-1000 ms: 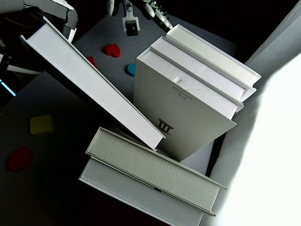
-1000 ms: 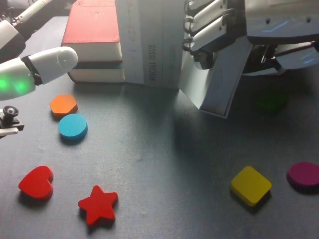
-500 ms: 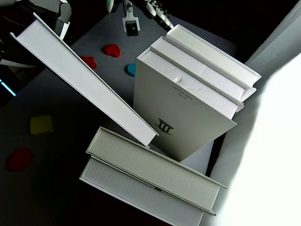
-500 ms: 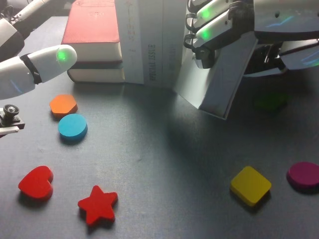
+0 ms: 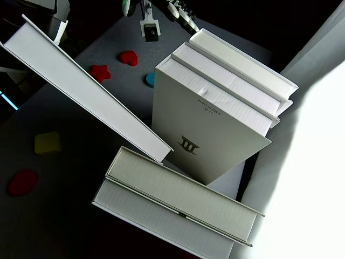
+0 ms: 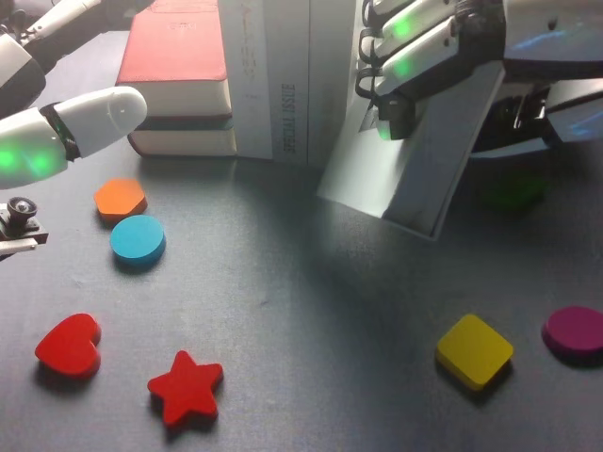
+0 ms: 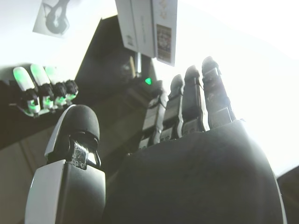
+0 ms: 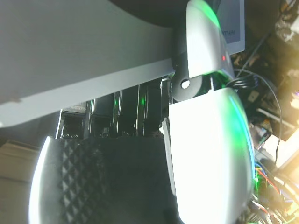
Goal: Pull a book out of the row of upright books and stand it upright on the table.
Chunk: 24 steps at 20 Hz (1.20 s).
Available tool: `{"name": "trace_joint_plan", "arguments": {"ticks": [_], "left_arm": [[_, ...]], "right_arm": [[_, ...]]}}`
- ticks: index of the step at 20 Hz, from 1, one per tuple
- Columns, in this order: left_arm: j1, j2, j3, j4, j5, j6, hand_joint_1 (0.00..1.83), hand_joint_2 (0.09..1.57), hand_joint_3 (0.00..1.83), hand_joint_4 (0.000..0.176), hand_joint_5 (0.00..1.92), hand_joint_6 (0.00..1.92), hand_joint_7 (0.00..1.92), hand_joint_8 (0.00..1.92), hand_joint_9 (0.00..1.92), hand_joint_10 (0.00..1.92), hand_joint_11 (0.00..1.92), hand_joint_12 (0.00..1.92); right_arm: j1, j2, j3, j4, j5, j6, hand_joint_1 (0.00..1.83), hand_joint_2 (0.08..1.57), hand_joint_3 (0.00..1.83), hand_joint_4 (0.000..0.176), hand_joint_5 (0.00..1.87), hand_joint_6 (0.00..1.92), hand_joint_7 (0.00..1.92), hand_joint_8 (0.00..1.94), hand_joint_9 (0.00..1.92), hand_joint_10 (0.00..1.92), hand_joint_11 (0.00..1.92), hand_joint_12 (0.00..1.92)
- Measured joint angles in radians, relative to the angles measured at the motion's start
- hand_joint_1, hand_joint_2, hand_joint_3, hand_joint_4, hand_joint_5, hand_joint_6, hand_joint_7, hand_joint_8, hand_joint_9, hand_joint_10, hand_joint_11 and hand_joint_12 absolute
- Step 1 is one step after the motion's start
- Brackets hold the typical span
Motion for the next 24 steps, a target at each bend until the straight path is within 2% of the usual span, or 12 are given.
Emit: {"name": "trace_joint_plan", "arguments": {"ticks": [4,8,11,12,13,14,15,16,17,21,23,24], "left_arm": [[0.0,0.0,0.0,-0.002,0.0,0.0,0.18,1.36,0.0,0.049,0.13,0.02,0.0,0.0,0.0,0.0,0.0,0.0],[0.0,-0.005,0.0,-0.004,0.0,0.0,0.15,1.36,0.0,0.053,0.13,0.01,0.0,0.0,0.0,0.0,0.0,0.0],[0.0,-0.005,0.0,-0.008,-0.001,0.0,0.18,1.35,0.0,0.02,0.0,0.0,0.0,0.0,0.0,0.0,0.0,0.0],[0.0,-0.005,0.0,-0.008,-0.001,0.0,0.19,1.33,0.0,0.04,0.0,0.0,0.0,0.0,0.0,0.0,0.0,0.0],[0.0,-0.005,0.0,-0.008,-0.001,0.0,0.12,1.29,0.0,0.104,0.0,0.0,0.0,0.0,0.0,0.0,0.0,0.0],[0.0,-0.005,0.0,-0.009,0.0,0.0,0.07,1.37,0.01,0.01,0.06,0.03,0.0,0.0,0.0,0.0,0.0,0.0],[0.0,-0.006,0.0,-0.008,-0.001,0.0,0.07,1.37,0.01,0.01,0.06,0.03,0.0,0.0,0.0,0.0,0.0,0.0],[0.0,-0.006,0.0,-0.009,-0.003,0.0,0.13,1.37,0.01,0.056,0.08,0.03,0.0,0.0,0.0,0.0,0.0,0.0],[0.0,-0.006,0.0,-0.011,-0.002,0.0,0.19,1.37,0.01,0.064,0.1,0.03,0.0,0.0,0.0,0.0,0.0,0.0],[0.0,-0.012,0.006,-0.014,0.002,0.0,0.21,1.37,0.0,0.056,0.09,0.02,0.0,0.0,0.0,0.0,0.0,0.0],[0.0,-0.014,0.008,-0.022,0.003,0.0,0.21,1.37,0.0,0.058,0.09,0.02,0.0,0.0,0.0,0.0,0.0,0.0],[0.0,-0.016,0.008,-0.025,0.004,0.0,0.24,1.37,0.0,0.046,0.1,0.02,0.0,0.0,0.0,0.0,0.0,0.0]], "right_arm": [[-0.006,0.01,-0.006,0.027,0.034,0.0,1.23,1.19,0.0,0.0,0.86,0.98,0.86,1.44,0.56,1.57,0.52,1.92],[-0.033,0.01,-0.005,0.069,0.065,0.002,1.23,1.19,0.0,0.0,0.86,0.98,0.85,1.44,0.55,1.57,0.52,1.92],[-0.045,0.013,0.0,0.107,0.093,0.003,1.23,1.19,0.0,0.0,0.86,0.98,0.85,1.44,0.55,1.57,0.52,1.92],[-0.045,0.014,0.003,0.113,0.098,0.005,1.22,1.19,0.0,0.0,0.85,1.03,0.86,1.41,0.56,1.57,0.53,1.92],[-0.045,0.012,0.011,0.121,0.105,0.013,1.23,1.19,0.0,0.0,0.85,0.99,0.86,1.44,0.55,1.57,0.52,1.92],[-0.051,0.009,0.02,0.135,0.109,0.024,1.22,1.19,0.0,0.0,0.85,1.03,0.86,1.41,0.56,1.57,0.53,1.92],[-0.055,0.008,0.024,0.145,0.109,0.027,1.22,1.19,0.0,0.0,0.85,1.03,0.86,1.41,0.56,1.57,0.53,1.92],[-0.055,0.005,0.032,0.143,0.11,0.03,1.23,1.19,0.0,0.0,0.85,0.99,0.86,1.44,0.55,1.57,0.52,1.92],[-0.055,-0.003,0.045,0.143,0.109,0.042,1.23,1.19,0.0,0.0,0.86,0.98,0.85,1.44,0.55,1.57,0.52,1.92],[-0.061,-0.061,0.13,0.164,0.093,0.119,1.22,1.19,0.0,0.0,0.85,1.03,0.86,1.41,0.56,1.57,0.53,1.92],[-0.063,-0.08,0.161,0.164,0.085,0.142,1.08,1.26,0.0,0.0,0.71,1.37,0.66,0.68,0.54,0.97,0.15,1.5],[-0.063,-0.087,0.174,0.171,0.082,0.149,1.12,1.28,0.0,0.0,0.74,1.34,0.64,1.36,0.57,1.03,0.16,1.58]]}}
